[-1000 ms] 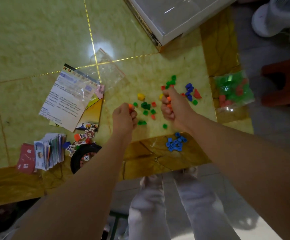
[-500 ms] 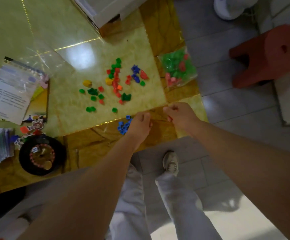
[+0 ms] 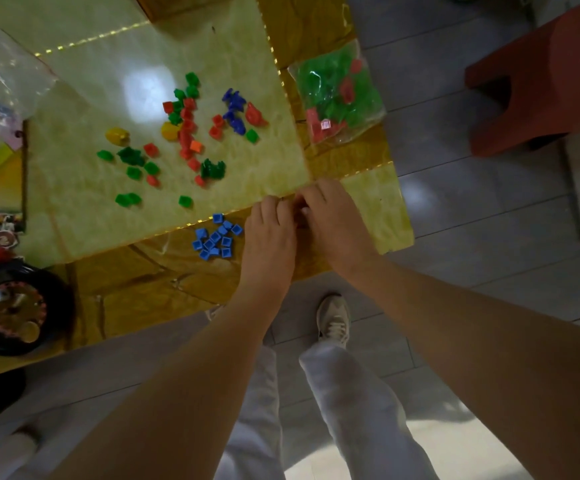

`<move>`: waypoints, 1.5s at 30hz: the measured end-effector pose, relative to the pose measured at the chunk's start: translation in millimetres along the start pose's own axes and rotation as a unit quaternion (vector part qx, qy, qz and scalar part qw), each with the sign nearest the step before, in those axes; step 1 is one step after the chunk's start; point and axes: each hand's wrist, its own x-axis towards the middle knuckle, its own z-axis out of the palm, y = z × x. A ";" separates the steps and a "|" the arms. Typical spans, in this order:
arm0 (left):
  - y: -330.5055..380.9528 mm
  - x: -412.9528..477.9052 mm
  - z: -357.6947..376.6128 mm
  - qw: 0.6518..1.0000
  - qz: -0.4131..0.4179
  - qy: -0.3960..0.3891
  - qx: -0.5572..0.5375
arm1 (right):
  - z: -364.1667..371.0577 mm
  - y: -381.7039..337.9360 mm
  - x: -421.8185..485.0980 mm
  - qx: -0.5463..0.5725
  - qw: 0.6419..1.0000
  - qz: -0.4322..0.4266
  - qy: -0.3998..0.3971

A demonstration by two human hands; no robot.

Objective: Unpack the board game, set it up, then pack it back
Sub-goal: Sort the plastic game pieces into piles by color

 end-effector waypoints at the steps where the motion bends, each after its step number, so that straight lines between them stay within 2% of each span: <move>1: -1.4 -2.1 4.1 1.000 0.005 0.022 -0.009 | 4.8 3.0 -2.5 -0.009 1.000 -0.009 0.017; 8: -4.2 -8.1 10.0 0.997 -0.003 0.066 -0.044 | 11.3 4.3 -11.0 -0.058 0.995 0.000 0.076; 18: -2.3 -13.7 -1.7 0.999 -0.008 0.016 -0.043 | -9.8 1.2 -16.8 0.005 1.000 -0.001 0.021; 24: -3.4 -16.4 -16.5 0.999 -0.006 -0.016 -0.043 | -35.0 5.7 -31.1 0.033 0.996 0.087 -0.014; 28: -1.6 -11.7 -23.4 0.998 -0.052 -0.021 -0.038 | -39.2 9.0 -36.5 0.028 0.989 0.129 -0.064; 32: -3.7 -4.3 -23.7 0.996 -0.048 -0.026 -0.074 | -33.9 1.2 -24.4 0.066 0.989 0.125 -0.044; 42: -10.5 -0.3 -28.4 0.997 -0.041 -0.026 -0.068 | -32.5 8.2 -18.0 0.143 0.984 0.107 -0.007; 45: -14.5 0.4 -33.2 0.997 -0.033 -0.041 -0.060 | -33.3 10.3 -8.2 0.145 0.982 0.119 -0.023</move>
